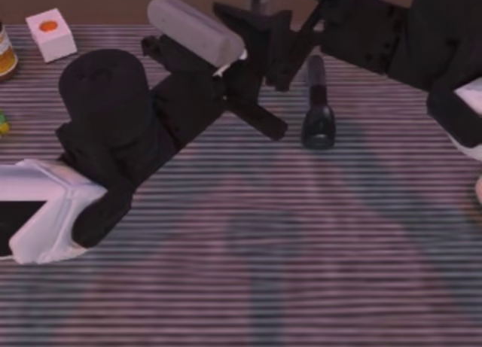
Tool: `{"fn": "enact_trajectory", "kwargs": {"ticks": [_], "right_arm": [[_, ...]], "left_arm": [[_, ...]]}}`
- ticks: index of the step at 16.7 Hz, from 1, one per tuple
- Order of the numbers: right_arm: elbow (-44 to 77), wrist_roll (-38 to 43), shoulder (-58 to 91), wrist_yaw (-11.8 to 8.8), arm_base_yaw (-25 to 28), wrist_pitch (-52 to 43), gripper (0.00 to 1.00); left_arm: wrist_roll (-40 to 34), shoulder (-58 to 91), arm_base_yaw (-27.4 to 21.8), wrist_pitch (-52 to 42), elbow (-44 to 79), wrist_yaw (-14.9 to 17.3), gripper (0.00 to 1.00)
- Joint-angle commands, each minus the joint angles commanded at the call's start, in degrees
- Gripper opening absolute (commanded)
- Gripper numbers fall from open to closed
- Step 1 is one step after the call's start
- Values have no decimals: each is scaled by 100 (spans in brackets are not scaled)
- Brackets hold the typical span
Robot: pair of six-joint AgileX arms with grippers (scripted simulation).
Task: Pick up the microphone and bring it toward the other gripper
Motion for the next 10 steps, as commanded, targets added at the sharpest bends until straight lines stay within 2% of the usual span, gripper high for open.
{"fn": "enact_trajectory", "kwargs": {"ticks": [3,10], "right_arm": [[2,0,2,2,2,0,100],[2,0,2,2,2,0,47]], "left_arm": [[0,0,0,0,0,0,0],[0,0,0,0,0,0,0]]}}
